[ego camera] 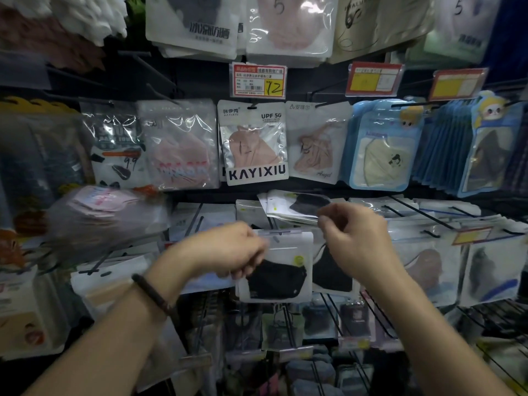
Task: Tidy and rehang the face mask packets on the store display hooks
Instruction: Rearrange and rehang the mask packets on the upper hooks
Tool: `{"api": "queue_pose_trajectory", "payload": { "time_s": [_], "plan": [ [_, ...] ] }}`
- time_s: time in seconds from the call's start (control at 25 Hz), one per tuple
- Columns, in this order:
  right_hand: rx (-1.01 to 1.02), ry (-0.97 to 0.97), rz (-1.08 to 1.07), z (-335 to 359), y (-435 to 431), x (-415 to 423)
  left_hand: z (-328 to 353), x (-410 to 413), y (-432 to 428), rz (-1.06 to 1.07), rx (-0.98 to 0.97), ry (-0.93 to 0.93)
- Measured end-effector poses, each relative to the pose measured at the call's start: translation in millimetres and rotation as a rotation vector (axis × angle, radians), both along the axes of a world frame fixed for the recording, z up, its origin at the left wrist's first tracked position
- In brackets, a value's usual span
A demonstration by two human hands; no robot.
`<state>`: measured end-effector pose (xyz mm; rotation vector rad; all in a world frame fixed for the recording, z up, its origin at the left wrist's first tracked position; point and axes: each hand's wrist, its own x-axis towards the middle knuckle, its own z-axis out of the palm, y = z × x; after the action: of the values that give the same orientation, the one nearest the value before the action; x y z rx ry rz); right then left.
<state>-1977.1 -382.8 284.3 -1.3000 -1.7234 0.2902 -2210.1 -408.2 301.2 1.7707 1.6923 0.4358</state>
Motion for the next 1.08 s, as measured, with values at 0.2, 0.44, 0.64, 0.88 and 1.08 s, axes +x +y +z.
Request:
{"api": "queue_pose_trajectory", "payload": {
  "time_s": [0.2,0.44,0.64,0.88,1.08],
  "plan": [
    [-0.015,-0.312,0.013,46.2,46.6,29.0,72.9,18.2,37.1,-0.085,0.355,0.198],
    [-0.143,-0.777,0.033,58.1,89.7,47.6,65.4,50.5,106.4,-0.227,0.379,0.578],
    [-0.278,-0.834,0.078,44.1,117.9,44.4,43.0,65.3,130.0,-0.309,0.356,0.656],
    [-0.229,-0.811,0.09,30.5,133.3,47.0,47.5,55.1,132.4,-0.389,0.374,0.706],
    [-0.198,-0.742,0.111,33.7,133.2,53.0,42.3,51.1,129.0,-0.449,0.529,0.838]
  ]
}}
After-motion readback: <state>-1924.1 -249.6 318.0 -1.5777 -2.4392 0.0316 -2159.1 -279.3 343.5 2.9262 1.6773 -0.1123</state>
